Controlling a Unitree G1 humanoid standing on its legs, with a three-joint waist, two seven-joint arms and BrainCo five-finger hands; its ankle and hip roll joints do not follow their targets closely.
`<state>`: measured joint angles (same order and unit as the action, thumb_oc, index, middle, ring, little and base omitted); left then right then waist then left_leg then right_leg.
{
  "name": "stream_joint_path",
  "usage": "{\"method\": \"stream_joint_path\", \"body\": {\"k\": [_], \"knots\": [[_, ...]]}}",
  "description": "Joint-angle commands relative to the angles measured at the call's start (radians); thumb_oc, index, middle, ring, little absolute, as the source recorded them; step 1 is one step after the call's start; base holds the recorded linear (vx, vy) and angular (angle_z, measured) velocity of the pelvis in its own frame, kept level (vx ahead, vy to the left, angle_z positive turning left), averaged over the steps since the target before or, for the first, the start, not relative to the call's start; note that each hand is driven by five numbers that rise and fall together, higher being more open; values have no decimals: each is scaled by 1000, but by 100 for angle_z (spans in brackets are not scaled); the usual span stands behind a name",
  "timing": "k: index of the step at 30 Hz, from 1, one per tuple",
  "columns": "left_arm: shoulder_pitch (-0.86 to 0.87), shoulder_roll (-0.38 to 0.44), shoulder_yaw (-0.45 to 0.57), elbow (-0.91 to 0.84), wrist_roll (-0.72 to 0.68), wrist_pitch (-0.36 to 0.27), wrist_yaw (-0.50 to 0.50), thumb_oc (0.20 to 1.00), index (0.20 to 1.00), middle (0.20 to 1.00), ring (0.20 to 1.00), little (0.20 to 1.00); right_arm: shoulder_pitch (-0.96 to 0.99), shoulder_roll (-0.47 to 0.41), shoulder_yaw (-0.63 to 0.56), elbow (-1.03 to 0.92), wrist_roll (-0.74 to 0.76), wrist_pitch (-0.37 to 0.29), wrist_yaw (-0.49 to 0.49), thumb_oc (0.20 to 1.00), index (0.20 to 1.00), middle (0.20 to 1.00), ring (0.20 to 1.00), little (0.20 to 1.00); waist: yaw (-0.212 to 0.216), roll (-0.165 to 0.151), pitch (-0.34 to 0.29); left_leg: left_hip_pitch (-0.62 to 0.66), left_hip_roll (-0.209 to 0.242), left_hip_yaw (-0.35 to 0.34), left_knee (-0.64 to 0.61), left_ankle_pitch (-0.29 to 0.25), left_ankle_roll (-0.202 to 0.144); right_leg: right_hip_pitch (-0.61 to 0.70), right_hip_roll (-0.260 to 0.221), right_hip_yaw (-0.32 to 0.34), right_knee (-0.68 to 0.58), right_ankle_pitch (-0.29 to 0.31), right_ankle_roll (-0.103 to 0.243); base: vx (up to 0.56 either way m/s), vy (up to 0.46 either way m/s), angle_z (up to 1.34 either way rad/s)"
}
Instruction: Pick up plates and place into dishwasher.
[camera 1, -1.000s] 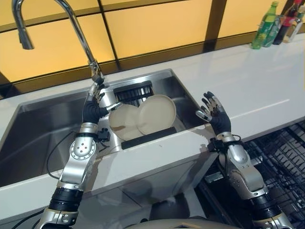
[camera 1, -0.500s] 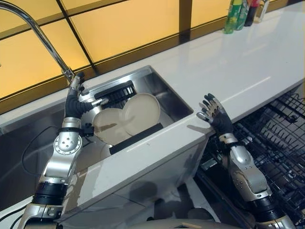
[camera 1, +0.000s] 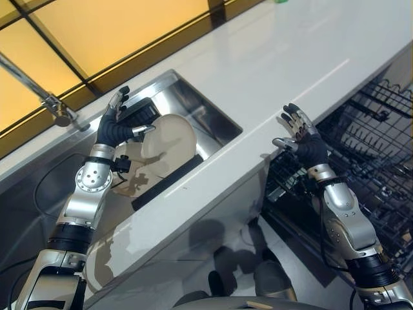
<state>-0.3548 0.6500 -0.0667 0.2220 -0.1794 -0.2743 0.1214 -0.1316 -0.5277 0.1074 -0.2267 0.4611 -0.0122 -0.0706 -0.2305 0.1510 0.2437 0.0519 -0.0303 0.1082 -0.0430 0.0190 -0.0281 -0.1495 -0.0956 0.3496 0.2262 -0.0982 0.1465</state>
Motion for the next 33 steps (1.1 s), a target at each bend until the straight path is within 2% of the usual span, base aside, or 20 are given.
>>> {"method": "stream_joint_path", "body": {"k": [1,9,15,23,26,33], "knots": [[-101,64,0,25,-26,-74,35,1000,1000,1000,1000,1000,20,-26,-21,-5,-9,-7,10,1000,1000,1000,1000,1000,-8,-18,12,-118,-85,-43,165,-61,53,-74,-4,-13,-91,211,-10,-57,66,-26],[-156,55,-54,89,-53,17,-35,1000,1000,1000,1000,1000,-18,-46,-30,-14,-29,13,18,1000,1000,1000,1000,1000,-21,1,52,-158,-92,-26,168,-50,46,-110,-14,-10,-100,220,-16,-46,69,-7],[-195,50,-84,204,-53,77,-66,1000,1000,1000,1000,1000,-52,-58,-35,-23,-37,30,18,1000,1000,1000,1000,1000,-28,3,75,-182,-90,-23,164,-39,40,-134,-14,-10,-103,228,-22,-45,39,-9],[-217,126,-151,313,-17,181,-213,1000,1000,1000,1000,1000,-52,-84,-47,-33,-21,30,26,1000,1000,1000,1000,1000,-29,11,84,-187,-92,-25,158,-34,32,-126,-26,-19,-121,232,-24,-14,13,-2],[-222,150,-160,321,-44,192,-235,1000,1000,1000,1000,1000,-45,-92,-46,-30,-18,27,31,1000,1000,1000,1000,1000,-25,19,79,-179,-94,-30,155,-35,29,-113,-33,-25,-127,228,-22,0,0,0],[-224,167,-130,304,-28,177,-198,1000,1000,1000,1000,1000,-32,-90,-53,-28,-21,28,28,1000,1000,1000,1000,1000,-11,21,68,-170,-96,-45,149,-33,27,-92,-44,-41,-133,219,-24,0,1,0]]}}
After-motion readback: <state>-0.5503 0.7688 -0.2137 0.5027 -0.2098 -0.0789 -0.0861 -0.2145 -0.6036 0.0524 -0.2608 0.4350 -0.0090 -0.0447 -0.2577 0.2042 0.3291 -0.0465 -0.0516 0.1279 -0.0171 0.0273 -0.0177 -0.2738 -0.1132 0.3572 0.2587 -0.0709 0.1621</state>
